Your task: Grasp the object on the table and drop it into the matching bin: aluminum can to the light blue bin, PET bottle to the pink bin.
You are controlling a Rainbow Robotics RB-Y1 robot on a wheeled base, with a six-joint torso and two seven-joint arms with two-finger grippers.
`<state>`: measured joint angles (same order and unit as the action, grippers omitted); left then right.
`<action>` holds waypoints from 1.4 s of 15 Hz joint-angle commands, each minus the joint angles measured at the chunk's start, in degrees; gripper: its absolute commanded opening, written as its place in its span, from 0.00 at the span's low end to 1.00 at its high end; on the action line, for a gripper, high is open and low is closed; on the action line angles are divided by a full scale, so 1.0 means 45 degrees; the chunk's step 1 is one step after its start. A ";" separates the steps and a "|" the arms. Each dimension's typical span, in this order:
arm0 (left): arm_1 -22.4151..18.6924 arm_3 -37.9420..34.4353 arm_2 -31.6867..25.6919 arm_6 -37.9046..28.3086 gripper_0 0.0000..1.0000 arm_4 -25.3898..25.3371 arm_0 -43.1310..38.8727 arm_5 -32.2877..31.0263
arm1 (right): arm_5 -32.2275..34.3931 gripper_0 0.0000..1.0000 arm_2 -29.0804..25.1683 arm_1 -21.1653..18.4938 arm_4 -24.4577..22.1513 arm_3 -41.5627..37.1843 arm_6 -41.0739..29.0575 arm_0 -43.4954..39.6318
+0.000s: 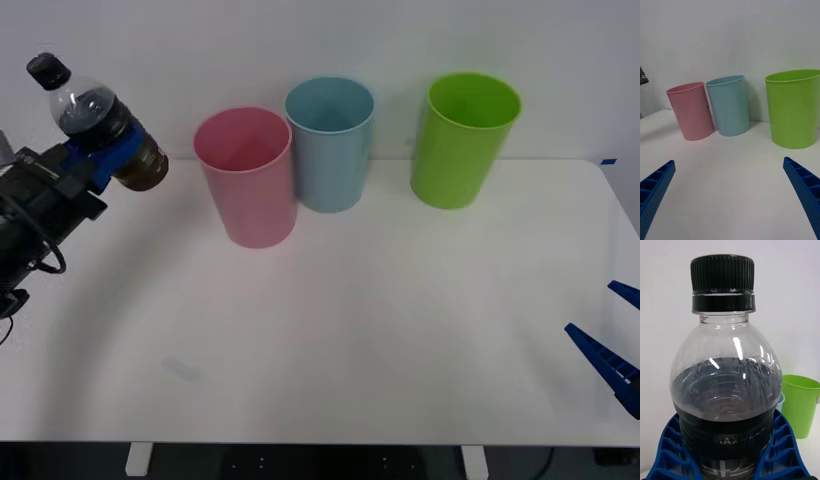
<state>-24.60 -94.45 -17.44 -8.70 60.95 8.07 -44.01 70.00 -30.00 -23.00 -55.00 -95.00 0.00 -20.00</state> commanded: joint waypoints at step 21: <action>0.0094 0.6301 0.3211 -0.0118 0.00 0.1632 0.6820 0.1205 | 0.0000 1.00 0.0000 0.0000 0.0000 0.0000 0.0000 0.0000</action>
<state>-24.25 -66.10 -3.01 -9.29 68.29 38.69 -38.60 70.00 -30.00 -23.00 -55.00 -95.00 0.00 -20.00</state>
